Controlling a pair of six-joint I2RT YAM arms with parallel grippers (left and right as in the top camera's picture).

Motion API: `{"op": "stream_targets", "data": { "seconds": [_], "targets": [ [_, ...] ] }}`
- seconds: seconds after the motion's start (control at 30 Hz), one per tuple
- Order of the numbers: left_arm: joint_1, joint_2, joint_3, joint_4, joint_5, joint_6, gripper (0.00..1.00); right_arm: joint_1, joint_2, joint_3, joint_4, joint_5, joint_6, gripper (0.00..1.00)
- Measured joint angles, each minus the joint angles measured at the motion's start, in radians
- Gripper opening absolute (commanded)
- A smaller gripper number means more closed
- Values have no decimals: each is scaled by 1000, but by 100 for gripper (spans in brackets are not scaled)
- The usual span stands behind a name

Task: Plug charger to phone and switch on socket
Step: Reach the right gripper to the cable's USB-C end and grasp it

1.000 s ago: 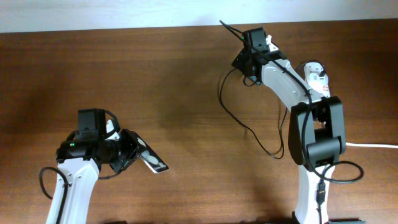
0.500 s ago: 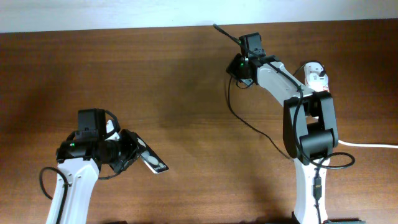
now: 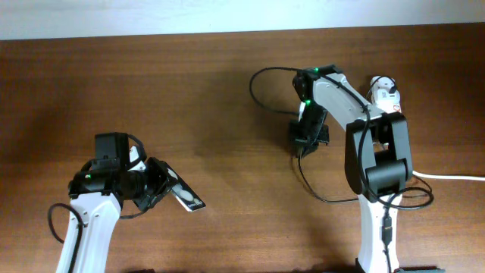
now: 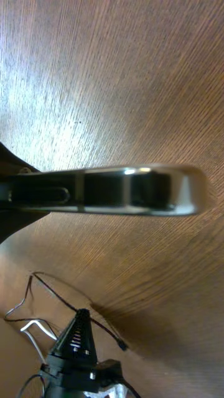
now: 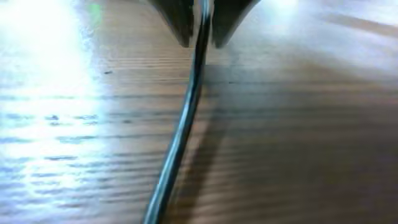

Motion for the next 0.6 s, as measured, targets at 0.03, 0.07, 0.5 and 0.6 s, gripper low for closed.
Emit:
{"op": "stream_targets", "data": {
  "seconds": [0.03, 0.07, 0.5, 0.6],
  "targets": [
    [0, 0, 0, 0, 0, 0, 0, 9, 0, 0, -1, 16, -14, 42],
    [0, 0, 0, 0, 0, 0, 0, 20, 0, 0, 0, 43, -21, 45],
    [0, 0, 0, 0, 0, 0, 0, 37, -12, 3, 178, 239, 118, 41],
    [0, 0, 0, 0, 0, 0, 0, 37, -13, 4, 185, 312, 150, 37]
  ]
}}
